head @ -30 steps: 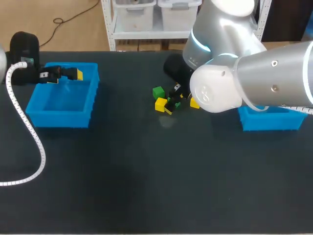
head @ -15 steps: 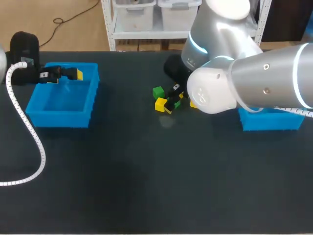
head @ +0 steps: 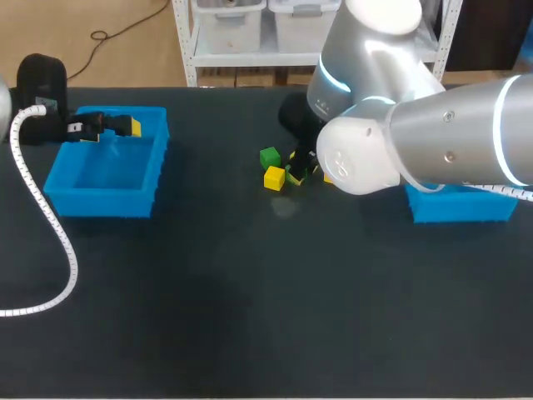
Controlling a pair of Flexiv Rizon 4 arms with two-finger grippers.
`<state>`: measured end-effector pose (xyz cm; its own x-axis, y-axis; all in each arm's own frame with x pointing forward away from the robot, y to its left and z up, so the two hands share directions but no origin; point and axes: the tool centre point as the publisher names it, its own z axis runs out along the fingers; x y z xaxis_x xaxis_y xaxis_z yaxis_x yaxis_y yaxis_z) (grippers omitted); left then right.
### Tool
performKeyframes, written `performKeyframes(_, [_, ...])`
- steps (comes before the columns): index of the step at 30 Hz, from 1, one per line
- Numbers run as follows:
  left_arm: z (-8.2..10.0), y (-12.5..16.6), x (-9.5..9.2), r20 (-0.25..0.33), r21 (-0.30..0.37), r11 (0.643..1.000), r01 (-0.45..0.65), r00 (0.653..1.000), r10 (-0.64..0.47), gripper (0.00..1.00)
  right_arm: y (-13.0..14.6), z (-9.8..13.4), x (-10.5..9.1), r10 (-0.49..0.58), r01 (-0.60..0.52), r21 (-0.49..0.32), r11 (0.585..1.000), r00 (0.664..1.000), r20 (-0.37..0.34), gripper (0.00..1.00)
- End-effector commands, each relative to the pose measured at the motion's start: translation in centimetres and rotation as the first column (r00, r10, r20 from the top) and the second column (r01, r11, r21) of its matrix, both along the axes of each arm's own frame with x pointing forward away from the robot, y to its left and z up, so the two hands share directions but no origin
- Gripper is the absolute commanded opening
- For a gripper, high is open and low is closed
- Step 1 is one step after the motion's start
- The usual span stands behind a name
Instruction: Put the green cubes in the right bin and the yellow cubes in the left bin.
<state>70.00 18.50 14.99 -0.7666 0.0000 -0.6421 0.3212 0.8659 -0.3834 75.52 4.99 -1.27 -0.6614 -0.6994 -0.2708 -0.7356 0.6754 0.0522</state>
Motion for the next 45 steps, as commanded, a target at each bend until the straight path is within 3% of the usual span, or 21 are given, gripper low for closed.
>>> performKeyframes(1, [0.0,0.0,0.0,0.000,0.000,1.000,0.000,1.000,0.000,1.00,-0.1,-0.2,-0.2,-0.005,0.005,-0.005,1.000,1.000,0.004,0.00])
performKeyframes(7, [0.0,0.0,0.0,0.000,0.000,1.000,0.000,1.000,0.000,1.00,-0.3,0.4,-0.2,-0.004,0.004,-0.001,1.000,1.000,0.010,0.00])
performKeyframes(17, [0.0,0.0,0.0,0.000,0.000,1.000,0.000,1.000,0.000,1.00,-2.6,6.0,0.7,-0.048,0.041,0.069,0.997,0.994,0.101,0.00])
performKeyframes(25, [0.0,0.0,0.0,0.000,0.000,1.000,0.000,1.000,0.000,1.00,-9.0,8.3,3.4,-0.218,0.206,0.089,0.974,0.965,0.147,0.00])
performKeyframes(33, [0.0,0.0,0.0,0.000,0.000,1.000,0.000,1.000,0.000,1.00,-17.5,9.8,5.3,-0.433,0.421,0.101,0.901,0.883,0.183,0.00])
performKeyframes(38, [0.0,0.0,0.0,0.000,0.000,1.000,0.000,1.000,0.000,1.00,-21.5,10.5,5.1,-0.515,0.507,0.094,0.857,0.834,0.197,0.00])
performKeyframes(45, [0.0,0.0,0.0,0.000,0.000,1.000,0.000,1.000,0.000,1.00,-23.4,9.2,3.7,-0.551,0.549,0.061,0.834,0.819,0.161,0.00])
